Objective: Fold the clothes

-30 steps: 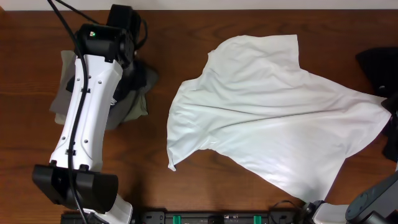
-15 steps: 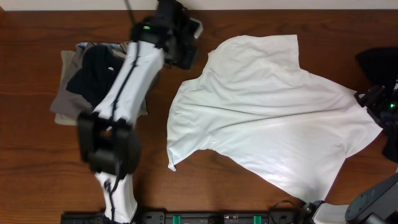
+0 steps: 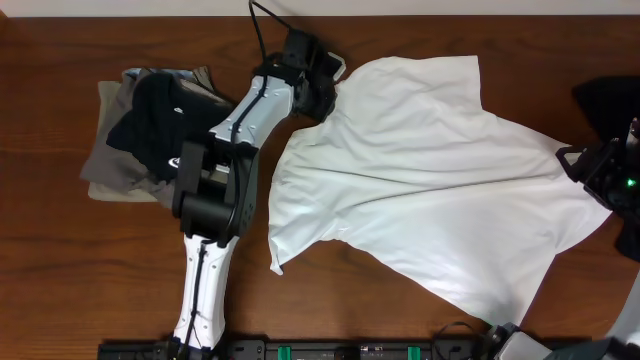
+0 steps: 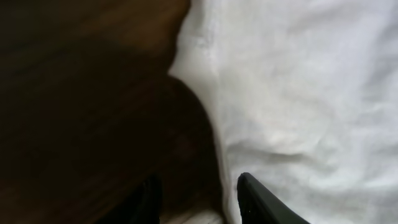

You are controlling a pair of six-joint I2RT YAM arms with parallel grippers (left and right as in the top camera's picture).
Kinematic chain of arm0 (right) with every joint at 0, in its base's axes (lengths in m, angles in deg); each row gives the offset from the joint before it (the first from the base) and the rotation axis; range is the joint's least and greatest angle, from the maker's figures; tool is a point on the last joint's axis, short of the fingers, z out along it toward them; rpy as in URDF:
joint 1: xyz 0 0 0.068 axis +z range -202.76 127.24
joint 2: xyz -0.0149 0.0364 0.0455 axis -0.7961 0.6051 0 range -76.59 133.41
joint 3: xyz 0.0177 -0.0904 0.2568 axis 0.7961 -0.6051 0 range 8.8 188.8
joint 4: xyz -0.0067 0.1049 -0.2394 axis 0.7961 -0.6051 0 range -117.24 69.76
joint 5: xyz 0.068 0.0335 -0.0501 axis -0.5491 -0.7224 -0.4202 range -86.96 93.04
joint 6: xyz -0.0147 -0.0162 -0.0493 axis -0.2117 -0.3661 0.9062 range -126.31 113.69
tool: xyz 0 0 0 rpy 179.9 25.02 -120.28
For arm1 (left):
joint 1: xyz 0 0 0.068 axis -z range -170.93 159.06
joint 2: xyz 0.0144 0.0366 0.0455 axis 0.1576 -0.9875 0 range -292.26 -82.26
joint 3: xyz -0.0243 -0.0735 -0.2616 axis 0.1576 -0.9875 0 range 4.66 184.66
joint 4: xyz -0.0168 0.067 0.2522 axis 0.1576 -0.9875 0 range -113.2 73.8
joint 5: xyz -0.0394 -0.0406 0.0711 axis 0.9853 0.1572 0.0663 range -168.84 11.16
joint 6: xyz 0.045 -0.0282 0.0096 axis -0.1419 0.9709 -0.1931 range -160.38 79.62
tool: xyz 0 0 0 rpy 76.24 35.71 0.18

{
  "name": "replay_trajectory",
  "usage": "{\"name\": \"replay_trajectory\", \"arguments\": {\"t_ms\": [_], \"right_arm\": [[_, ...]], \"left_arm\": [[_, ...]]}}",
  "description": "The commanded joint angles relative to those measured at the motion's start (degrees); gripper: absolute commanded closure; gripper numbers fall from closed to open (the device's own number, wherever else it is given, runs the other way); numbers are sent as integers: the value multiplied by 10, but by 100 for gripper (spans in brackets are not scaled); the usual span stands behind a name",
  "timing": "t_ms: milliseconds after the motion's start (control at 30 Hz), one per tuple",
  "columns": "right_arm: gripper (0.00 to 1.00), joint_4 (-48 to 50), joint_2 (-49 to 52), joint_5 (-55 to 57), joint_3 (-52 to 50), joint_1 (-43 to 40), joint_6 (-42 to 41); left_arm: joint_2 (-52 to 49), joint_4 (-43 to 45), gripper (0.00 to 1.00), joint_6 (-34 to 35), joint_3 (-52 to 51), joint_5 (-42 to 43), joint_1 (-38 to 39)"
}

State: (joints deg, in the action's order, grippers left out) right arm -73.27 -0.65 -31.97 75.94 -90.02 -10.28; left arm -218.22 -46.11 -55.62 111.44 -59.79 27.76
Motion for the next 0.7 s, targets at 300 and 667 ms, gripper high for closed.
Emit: {"name": "replay_trajectory", "arguments": {"t_ms": [300, 667], "right_arm": [[42, -11, -10, 28, 11, 6, 10], [41, -6, -7, 138, 10, 65, 10]], "left_arm": [[-6, -24, 94, 86, 17, -203, -11], [52, -58, 94, 173, 19, -315, -87]]}}
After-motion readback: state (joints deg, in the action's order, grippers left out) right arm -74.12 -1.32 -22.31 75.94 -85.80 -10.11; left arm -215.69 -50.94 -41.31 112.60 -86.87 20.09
